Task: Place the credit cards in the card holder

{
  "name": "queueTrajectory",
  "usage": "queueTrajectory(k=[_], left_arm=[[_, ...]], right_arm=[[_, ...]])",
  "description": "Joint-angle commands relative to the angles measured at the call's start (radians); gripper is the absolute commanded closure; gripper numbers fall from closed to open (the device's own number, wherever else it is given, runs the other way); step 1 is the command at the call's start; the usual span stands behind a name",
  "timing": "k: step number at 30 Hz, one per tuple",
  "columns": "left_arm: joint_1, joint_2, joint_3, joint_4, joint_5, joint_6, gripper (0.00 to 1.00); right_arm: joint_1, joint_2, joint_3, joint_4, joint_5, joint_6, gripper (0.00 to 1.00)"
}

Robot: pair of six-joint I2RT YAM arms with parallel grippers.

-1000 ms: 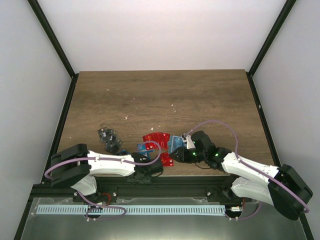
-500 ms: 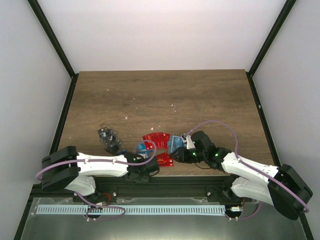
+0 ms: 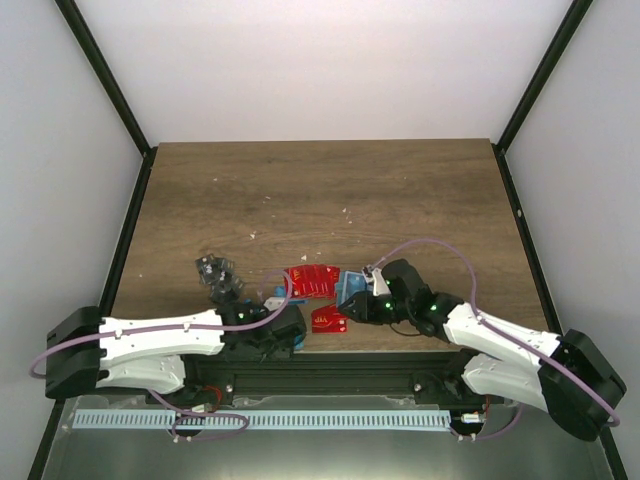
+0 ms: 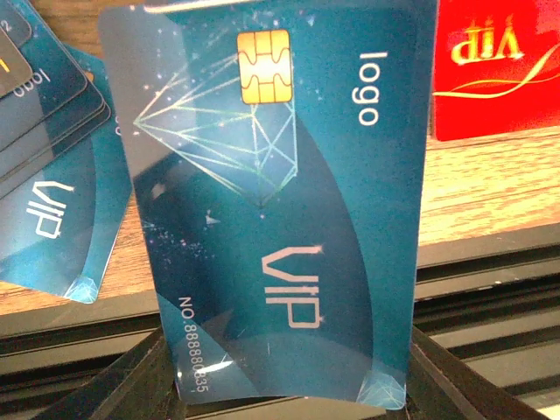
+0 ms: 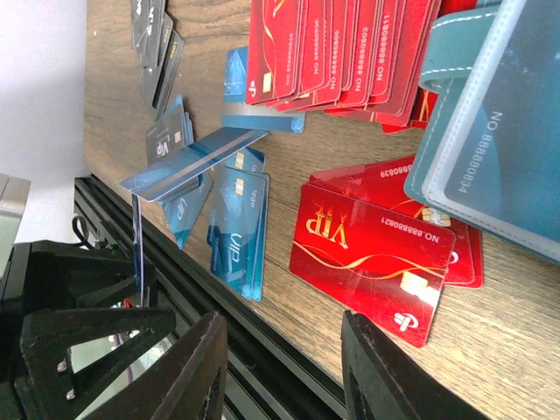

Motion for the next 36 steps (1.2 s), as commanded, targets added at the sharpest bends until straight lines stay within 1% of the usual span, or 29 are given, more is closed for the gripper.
queueTrajectory(k=[1,5,8,10,16,21,25,31,34,36], left_arm=[[0.004,-0.041,0.049,-0.05,-0.018,0.025,0.42],[0.006,-0.062,0.087,-0.043,-0.011,0.056,0.42],[0.008,-0.054,0.134,-0.043,-0.05,0.09,0.41],[0.011,-0.036,0.162,-0.028,-0.066,0.123,0.41],[0.014,0.045,0.232,0.068,-0.041,0.235,0.41],[0.016,0.091,0.272,0.121,-0.022,0.293,0.4],[0.016,0.105,0.281,0.156,-0.004,0.323,0.4],[0.016,0.122,0.278,0.197,0.031,0.34,0.41],[0.016,0.126,0.278,0.213,0.033,0.344,0.41],[0.017,0.128,0.277,0.224,0.032,0.346,0.41]], right_arm=[[0.01,-0.018,0.055,-0.004,-0.006,0.016,0.62],[0.01,-0.028,0.07,-0.017,-0.007,0.019,0.62],[0.01,-0.058,0.075,-0.02,-0.008,0.028,0.62],[0.01,-0.087,0.076,-0.018,-0.007,0.04,0.62],[0.01,-0.184,0.068,0.011,-0.027,0.076,0.61],[0.01,-0.226,0.062,0.045,-0.051,0.095,0.58],[0.01,-0.222,0.057,0.067,-0.065,0.109,0.56],[0.01,-0.188,0.034,0.133,-0.092,0.134,0.56],[0.01,-0.155,0.028,0.163,-0.101,0.139,0.56],[0.009,-0.128,0.027,0.184,-0.112,0.141,0.59]])
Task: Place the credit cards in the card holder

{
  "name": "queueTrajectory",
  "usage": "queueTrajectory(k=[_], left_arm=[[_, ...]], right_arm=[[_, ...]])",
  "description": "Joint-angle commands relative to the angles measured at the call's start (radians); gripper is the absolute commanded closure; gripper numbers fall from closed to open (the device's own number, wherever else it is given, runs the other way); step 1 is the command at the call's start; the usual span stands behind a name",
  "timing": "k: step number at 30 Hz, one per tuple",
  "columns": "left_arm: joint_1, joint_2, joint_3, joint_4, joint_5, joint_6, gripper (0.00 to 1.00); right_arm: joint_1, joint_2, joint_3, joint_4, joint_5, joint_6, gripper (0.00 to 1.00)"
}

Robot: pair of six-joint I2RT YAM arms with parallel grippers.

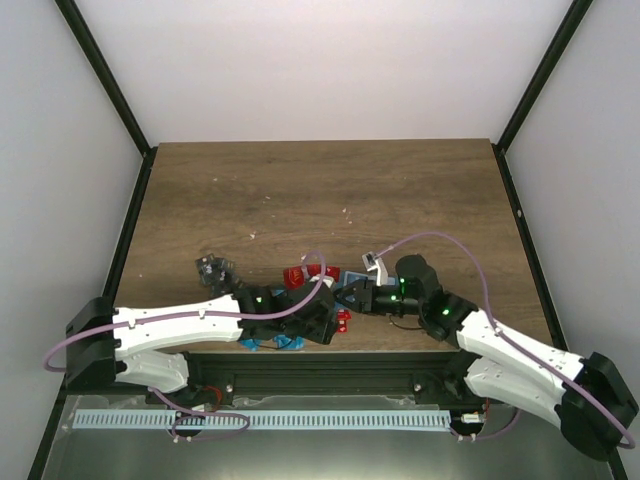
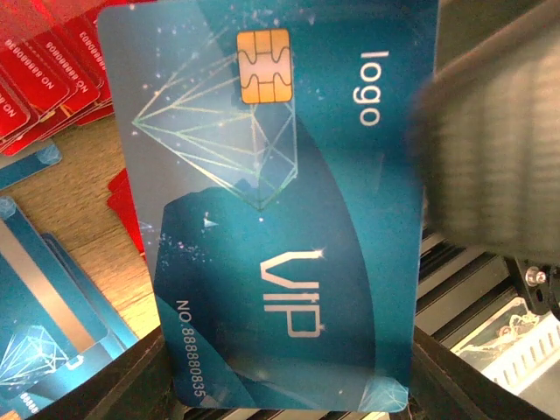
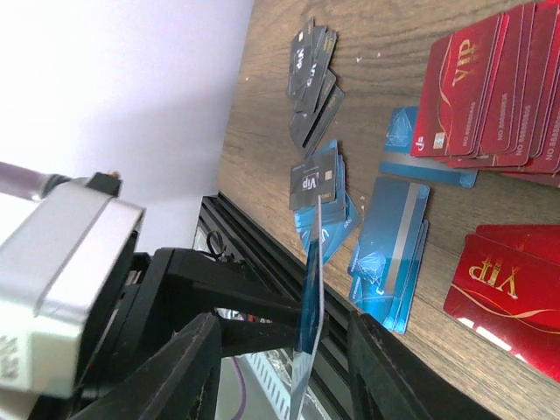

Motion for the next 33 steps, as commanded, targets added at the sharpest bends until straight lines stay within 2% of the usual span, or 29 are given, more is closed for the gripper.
queueTrajectory(k=[1,5,9,13,18,22,24,26,33], left_arm=[[0.005,0.008,0.021,0.049,0.01,0.024,0.41],[0.004,0.014,0.021,0.065,0.012,0.031,0.41],[0.004,0.024,0.027,0.076,-0.001,0.046,0.41],[0.004,0.049,0.046,0.08,-0.024,0.075,0.41],[0.021,0.092,0.082,0.073,-0.047,0.116,0.38],[0.055,0.106,0.096,0.088,-0.028,0.191,0.25],[0.077,0.105,0.099,0.101,-0.015,0.23,0.14],[0.105,0.098,0.099,0.116,0.007,0.27,0.08],[0.243,-0.013,0.03,0.216,0.152,0.421,0.07]], right_arm=[[0.009,0.049,0.0,0.075,-0.038,0.018,0.6],[0.009,0.077,0.002,0.099,-0.039,0.02,0.71],[0.009,0.095,0.007,0.098,-0.03,0.017,0.87],[0.007,0.104,0.017,0.078,0.003,0.005,0.99],[-0.016,0.096,0.023,0.062,0.028,-0.014,0.99],[-0.103,0.07,0.017,0.049,-0.015,-0.045,0.99],[-0.166,0.056,0.013,0.04,-0.05,-0.075,0.99],[-0.234,0.056,0.013,0.03,-0.094,-0.122,0.99],[-0.393,0.088,0.038,0.0,-0.254,-0.29,0.99]])
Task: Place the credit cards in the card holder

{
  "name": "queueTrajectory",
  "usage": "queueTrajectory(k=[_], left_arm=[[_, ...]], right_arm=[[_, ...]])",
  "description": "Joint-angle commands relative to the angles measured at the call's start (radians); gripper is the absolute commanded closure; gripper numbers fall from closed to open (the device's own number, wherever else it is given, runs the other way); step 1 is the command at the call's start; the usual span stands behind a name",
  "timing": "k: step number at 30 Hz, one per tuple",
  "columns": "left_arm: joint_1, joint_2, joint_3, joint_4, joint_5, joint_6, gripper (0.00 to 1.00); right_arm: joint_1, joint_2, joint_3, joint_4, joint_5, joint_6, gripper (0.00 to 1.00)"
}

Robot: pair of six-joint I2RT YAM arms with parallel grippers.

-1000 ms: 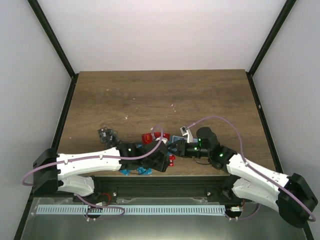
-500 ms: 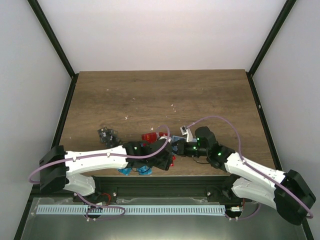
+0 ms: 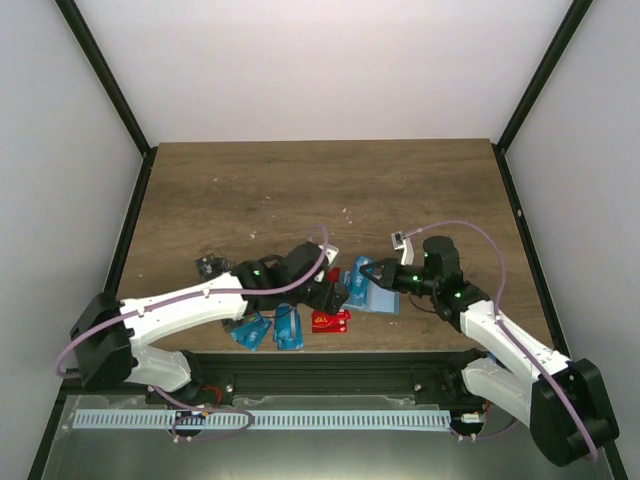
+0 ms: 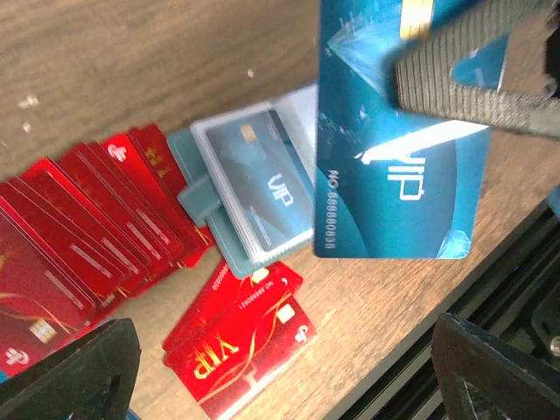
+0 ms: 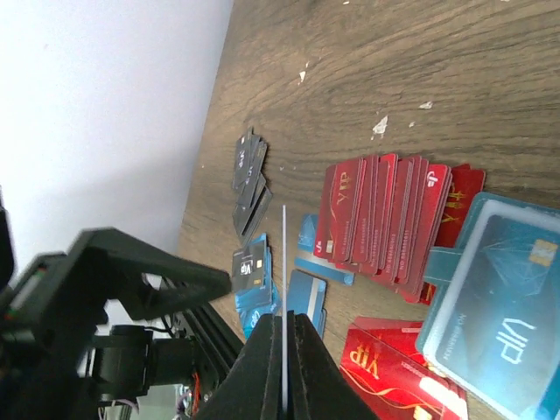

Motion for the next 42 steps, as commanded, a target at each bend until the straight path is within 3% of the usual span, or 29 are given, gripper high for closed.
queueTrajectory(k=[1,5,10,13,19,26,42], left_arm=[[0.09,-0.129,-0.066,0.13,0.123,0.133,0.06],[0.206,-0.264,-0.151,0.232,0.218,0.177,0.05],[0.36,-0.31,-0.176,0.308,0.538,0.141,0.06],[0.383,-0.316,-0.192,0.379,0.703,0.117,0.12],[0.384,-0.331,-0.218,0.533,0.894,0.047,0.26],[0.371,-0.291,-0.238,0.628,0.99,-0.01,0.4],[0.263,-0.192,-0.195,0.663,0.934,-0.012,0.63]], right_arm=[[-0.054,0.009,0.052,-0.041,-0.133,-0.153,0.99],[-0.061,0.001,0.079,-0.041,-0.206,-0.229,0.99],[-0.061,-0.047,0.071,0.042,-0.352,-0.24,0.99],[-0.06,-0.096,0.057,0.098,-0.417,-0.224,0.99],[-0.06,-0.172,0.049,0.167,-0.506,-0.184,0.99],[-0.06,-0.202,0.044,0.206,-0.528,-0.151,0.99],[-0.058,-0.208,0.043,0.254,-0.563,-0.116,0.99]])
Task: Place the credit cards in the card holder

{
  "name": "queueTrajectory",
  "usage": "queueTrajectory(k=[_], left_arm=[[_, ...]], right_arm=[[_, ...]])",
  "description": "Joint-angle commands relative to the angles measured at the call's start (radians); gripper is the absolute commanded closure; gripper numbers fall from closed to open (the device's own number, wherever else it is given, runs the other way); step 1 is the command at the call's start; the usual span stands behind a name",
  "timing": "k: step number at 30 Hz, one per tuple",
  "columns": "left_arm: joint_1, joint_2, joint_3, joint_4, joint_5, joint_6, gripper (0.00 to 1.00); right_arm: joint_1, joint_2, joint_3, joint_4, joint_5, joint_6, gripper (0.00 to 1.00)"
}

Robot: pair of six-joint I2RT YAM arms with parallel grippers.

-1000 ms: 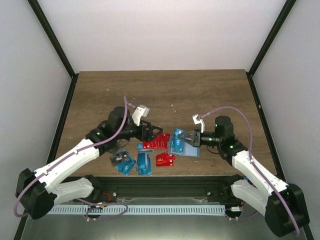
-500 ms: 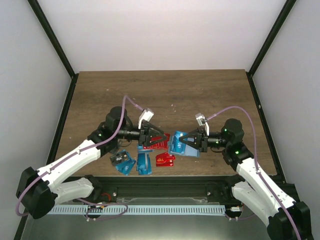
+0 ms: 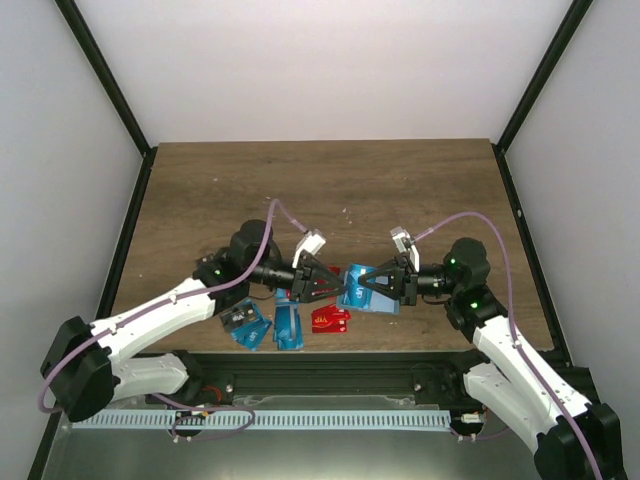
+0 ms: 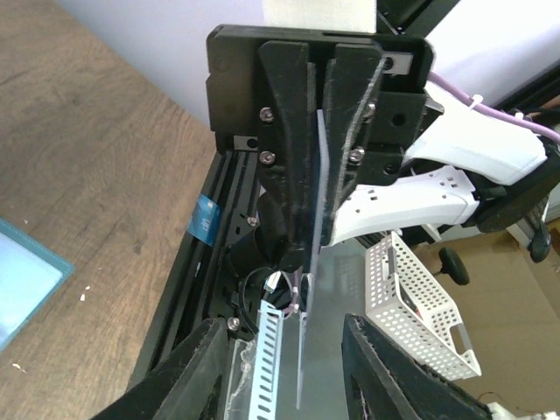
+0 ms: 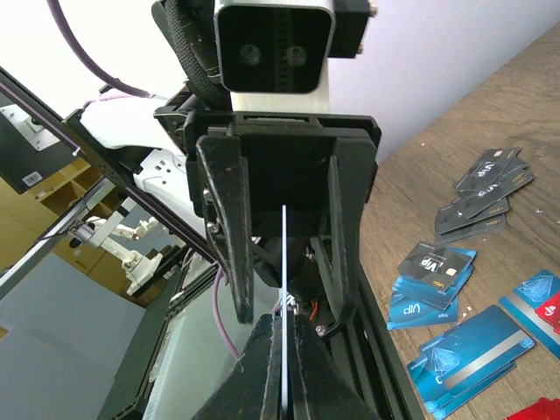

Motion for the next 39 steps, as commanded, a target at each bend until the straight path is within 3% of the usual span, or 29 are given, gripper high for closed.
queueTrajectory(k=[1,8,10,11,13,17,20,25,39], left_arm=[[-0.029,0.047,0.048,0.033,-0.013,0.007,0.65],[-0.057,0.077,0.082,0.021,-0.095,-0.003,0.96],[-0.058,0.08,0.083,-0.012,-0.147,-0.001,0.96],[-0.056,0.084,0.082,-0.031,-0.172,0.001,0.96],[-0.056,0.096,0.082,-0.08,-0.229,0.004,0.96],[-0.055,0.157,0.068,-0.126,-0.282,-0.004,0.96],[-0.056,0.233,0.078,-0.139,-0.286,-0.031,0.96],[-0.056,0.375,0.129,-0.17,-0.299,-0.067,0.96],[-0.056,0.577,0.191,-0.075,-0.404,-0.204,0.96]], right_arm=[[-0.005,-0.01,0.006,0.037,-0.028,0.013,0.99],[-0.005,-0.016,0.023,-0.038,0.0,-0.026,0.96],[-0.006,-0.022,0.059,-0.155,0.081,-0.082,0.81],[-0.005,-0.028,0.079,-0.232,0.149,-0.106,0.64],[-0.007,-0.04,0.11,-0.36,0.383,-0.127,0.46],[-0.007,-0.039,0.148,-0.597,0.819,-0.056,0.36],[-0.007,-0.029,0.123,-0.671,0.97,0.036,0.35],[-0.007,0.04,0.072,-0.723,1.07,0.142,0.35],[-0.007,0.153,-0.067,-0.63,1.096,0.219,0.5]])
